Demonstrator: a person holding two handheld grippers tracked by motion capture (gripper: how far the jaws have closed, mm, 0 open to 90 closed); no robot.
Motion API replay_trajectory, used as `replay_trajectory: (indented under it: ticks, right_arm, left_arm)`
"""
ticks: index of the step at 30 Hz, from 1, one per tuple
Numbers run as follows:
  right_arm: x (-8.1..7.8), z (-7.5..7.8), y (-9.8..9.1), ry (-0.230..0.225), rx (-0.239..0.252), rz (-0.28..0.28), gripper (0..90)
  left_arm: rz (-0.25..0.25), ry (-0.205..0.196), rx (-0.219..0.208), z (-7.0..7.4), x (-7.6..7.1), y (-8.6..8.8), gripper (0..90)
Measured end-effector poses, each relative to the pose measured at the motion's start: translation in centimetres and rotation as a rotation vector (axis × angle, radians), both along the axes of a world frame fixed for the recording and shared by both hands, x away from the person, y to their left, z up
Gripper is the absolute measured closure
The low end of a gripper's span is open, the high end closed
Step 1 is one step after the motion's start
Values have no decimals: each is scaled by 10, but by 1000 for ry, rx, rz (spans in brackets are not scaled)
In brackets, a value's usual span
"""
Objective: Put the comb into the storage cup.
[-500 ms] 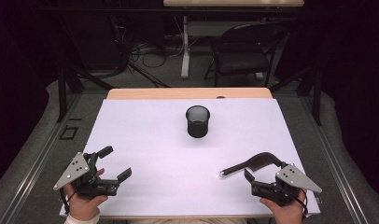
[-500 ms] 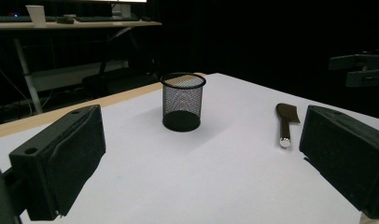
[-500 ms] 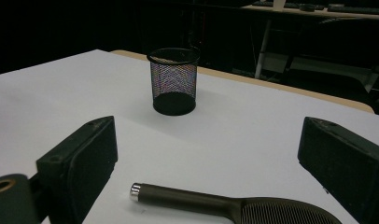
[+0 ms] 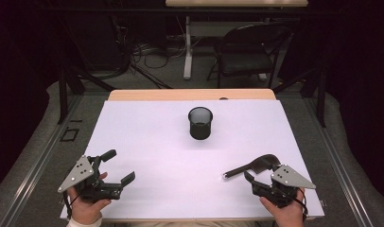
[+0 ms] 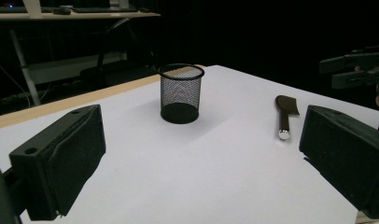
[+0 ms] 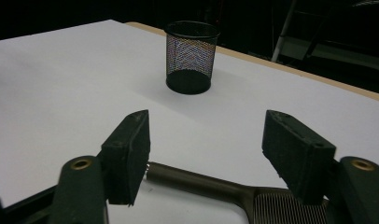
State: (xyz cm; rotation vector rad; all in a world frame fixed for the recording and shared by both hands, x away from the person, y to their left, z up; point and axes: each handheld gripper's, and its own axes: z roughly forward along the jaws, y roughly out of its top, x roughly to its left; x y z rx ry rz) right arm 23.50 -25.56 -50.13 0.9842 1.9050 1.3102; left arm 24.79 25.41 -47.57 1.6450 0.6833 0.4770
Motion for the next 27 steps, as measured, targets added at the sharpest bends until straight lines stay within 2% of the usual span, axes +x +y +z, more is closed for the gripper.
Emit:
replay_trajectory:
  ticks: [3,9,10,15,17,20,23,27]
  right_arm:
    - [1,-1,2,30,-7,14,428]
    - [3,-4,2,80,0,3,499]
    - [4,-6,1,88,6,-2,535]
    - [6,-6,5,92,0,-4,573]
    - [8,-5,6,106,4,8,574]
    - [12,-5,9,124,10,-10,585]
    - [18,-5,13,128,9,14,680]
    - [25,-5,20,160,-14,20,772]
  left_arm:
    - [10,3,8,-1,0,1,4]
    - [12,6,3,-3,0,2,5]
    - [15,6,3,-3,0,2,5]
    - [22,8,4,-3,0,3,5]
    - [23,8,3,-3,0,3,5]
    - [26,8,4,-3,0,3,5]
    - [28,10,2,-3,0,3,6]
    - [28,12,7,-4,0,2,6]
